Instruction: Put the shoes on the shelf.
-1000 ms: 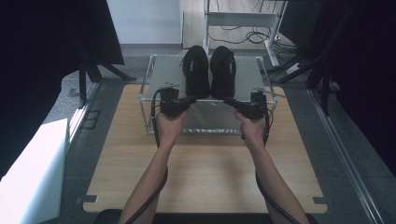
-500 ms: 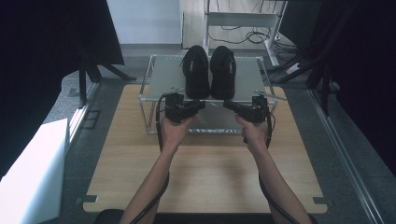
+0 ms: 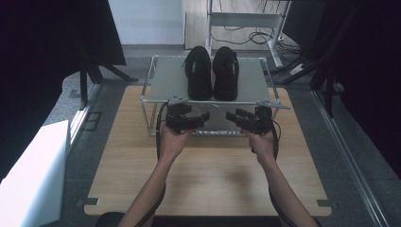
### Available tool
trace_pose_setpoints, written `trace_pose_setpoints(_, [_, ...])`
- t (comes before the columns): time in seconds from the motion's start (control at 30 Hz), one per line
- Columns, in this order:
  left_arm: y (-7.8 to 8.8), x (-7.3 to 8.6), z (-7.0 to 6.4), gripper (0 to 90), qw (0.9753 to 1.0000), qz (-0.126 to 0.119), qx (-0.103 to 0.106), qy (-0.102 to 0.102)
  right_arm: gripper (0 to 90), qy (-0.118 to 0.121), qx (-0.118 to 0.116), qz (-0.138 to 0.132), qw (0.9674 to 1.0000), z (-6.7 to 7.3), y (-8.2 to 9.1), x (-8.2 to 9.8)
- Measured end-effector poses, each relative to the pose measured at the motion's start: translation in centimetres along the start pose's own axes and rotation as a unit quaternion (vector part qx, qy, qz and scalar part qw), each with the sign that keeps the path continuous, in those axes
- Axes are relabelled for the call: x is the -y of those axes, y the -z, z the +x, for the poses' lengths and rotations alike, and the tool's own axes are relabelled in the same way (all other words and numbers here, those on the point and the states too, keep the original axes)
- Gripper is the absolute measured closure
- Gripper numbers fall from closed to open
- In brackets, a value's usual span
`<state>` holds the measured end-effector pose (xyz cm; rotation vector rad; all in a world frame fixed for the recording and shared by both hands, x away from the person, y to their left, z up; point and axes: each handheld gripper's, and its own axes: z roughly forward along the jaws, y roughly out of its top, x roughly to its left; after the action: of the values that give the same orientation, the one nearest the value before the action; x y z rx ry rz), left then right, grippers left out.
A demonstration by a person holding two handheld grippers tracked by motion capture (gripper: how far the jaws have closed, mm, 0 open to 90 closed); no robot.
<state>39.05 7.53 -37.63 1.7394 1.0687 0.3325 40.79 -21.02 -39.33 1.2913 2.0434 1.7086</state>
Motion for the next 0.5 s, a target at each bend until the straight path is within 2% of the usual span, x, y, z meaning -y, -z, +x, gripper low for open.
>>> trace_pose_setpoints(0.17, [0.6,0.8,0.2,13.5,0.9998,0.002,-0.020,-0.009,28.5,0.017,0.010,0.002,0.9998,0.0,0.5,0.6])
trace_pose_setpoints(0.3, [1.1,1.3,0.1,9.1,0.9989,0.010,-0.038,-0.025,20.2,0.048,0.021,0.017,0.9985,0.4,0.8,0.8])
trace_pose_setpoints(0.5, [1.8,1.9,-0.2,3.6,0.9971,0.018,-0.054,-0.051,14.7,0.074,0.015,0.031,0.9967,1.1,1.5,1.2])
